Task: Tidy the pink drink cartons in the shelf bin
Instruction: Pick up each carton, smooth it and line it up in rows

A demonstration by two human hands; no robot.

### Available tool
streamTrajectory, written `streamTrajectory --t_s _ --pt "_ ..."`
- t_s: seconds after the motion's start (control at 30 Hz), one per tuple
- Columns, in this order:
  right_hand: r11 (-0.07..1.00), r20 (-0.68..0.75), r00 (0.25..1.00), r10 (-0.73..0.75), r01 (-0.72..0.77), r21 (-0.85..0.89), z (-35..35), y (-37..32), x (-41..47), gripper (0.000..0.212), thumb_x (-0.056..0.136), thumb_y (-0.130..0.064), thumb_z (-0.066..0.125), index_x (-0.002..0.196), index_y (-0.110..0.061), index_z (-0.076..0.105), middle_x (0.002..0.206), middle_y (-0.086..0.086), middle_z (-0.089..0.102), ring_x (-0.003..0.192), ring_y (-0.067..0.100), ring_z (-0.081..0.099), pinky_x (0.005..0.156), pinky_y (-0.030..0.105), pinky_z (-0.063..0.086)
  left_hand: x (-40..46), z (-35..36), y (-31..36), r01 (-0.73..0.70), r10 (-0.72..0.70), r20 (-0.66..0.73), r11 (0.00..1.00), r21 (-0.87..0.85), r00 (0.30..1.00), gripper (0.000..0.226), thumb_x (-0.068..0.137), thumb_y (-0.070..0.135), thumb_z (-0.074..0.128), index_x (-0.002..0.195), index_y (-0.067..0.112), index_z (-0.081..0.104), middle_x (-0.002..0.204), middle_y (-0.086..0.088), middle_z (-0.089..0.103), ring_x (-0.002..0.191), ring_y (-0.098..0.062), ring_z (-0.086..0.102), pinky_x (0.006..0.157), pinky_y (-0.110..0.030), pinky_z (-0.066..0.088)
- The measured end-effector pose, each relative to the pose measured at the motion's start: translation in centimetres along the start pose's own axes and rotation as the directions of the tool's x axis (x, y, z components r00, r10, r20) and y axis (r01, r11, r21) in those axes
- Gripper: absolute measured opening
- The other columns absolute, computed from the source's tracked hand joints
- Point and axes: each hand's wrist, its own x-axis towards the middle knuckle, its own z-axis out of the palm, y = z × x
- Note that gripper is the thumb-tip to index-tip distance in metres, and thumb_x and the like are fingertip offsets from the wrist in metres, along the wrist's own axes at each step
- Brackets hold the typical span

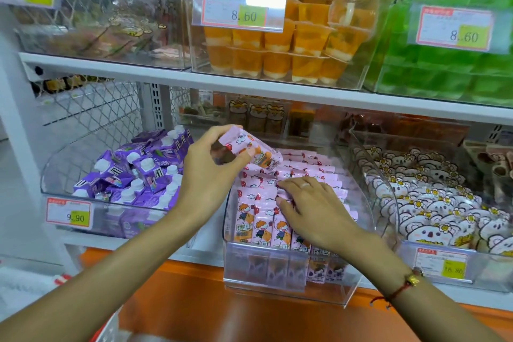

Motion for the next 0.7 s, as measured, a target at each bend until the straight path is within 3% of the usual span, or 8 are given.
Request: streamTrajectory --t_s 0.13,0.27,0.4,0.53,0.7 --pt "0.999 -0.054 0.998 -0.033 0.033 -0.002 -0.3 0.0 -0.9 0.043 0.1 -0.039 0.034 0.14 -0.023 0.041 0.141 -0.005 0.046 0.129 0.017 0.035 0.102 0.029 0.023 0.2 0.2 -0.5 -0.007 0.007 0.066 1.0 0.013 0.998 0.034 0.08 0.01 0.074 0.112 0.017 0.064 0.097 0.014 0.069 0.082 0.004 0.067 0.07 -0.009 0.05" --pt "0.998 -0.051 0.997 -0.056 0.055 -0.014 -0.4 0.1 -1.5 0.04 0.1 -0.038 0.034 0.136 -0.023 0.045 0.139 -0.007 0.047 0.127 0.015 0.036 0.102 0.029 0.024 1.0 1.3 -0.7 -0.035 0.023 0.144 0.996 0.08 0.989 0.033 0.08 0.01 0.075 0.11 0.017 0.064 0.093 0.014 0.068 0.079 0.005 0.065 0.074 -0.014 0.051" --pt "0.996 -0.061 0.995 -0.078 0.08 0.027 -0.4 0.2 -2.0 0.039 0.1 -0.037 0.035 0.135 -0.024 0.047 0.135 -0.007 0.05 0.123 0.014 0.038 0.1 0.028 0.027 2.4 2.2 -0.3 -0.083 0.013 0.292 0.97 0.227 0.956 0.034 0.081 0.017 0.076 0.113 0.016 0.066 0.103 0.002 0.07 0.095 -0.013 0.067 0.087 -0.038 0.054" --pt "0.991 -0.066 0.993 -0.101 0.107 0.082 -0.6 0.3 -2.3 0.039 0.1 -0.036 0.037 0.133 -0.02 0.051 0.134 -0.005 0.051 0.121 0.015 0.039 0.1 0.028 0.03 3.7 2.6 0.7 -0.248 0.051 0.45 0.887 0.39 0.891 0.036 0.078 0.025 0.077 0.113 0.02 0.068 0.107 0.003 0.069 0.095 -0.012 0.066 0.087 -0.04 0.054" --pt "0.979 -0.079 0.991 -0.108 0.12 0.165 -0.8 0.4 -2.8 0.038 0.099 -0.039 0.041 0.13 -0.021 0.054 0.131 -0.006 0.052 0.12 0.012 0.041 0.099 0.026 0.033 5.7 3.6 1.0 -0.398 -0.044 0.627 0.738 0.545 0.778 0.035 0.08 0.035 0.075 0.112 0.024 0.068 0.109 0.003 0.07 0.094 -0.015 0.064 0.087 -0.036 0.05"
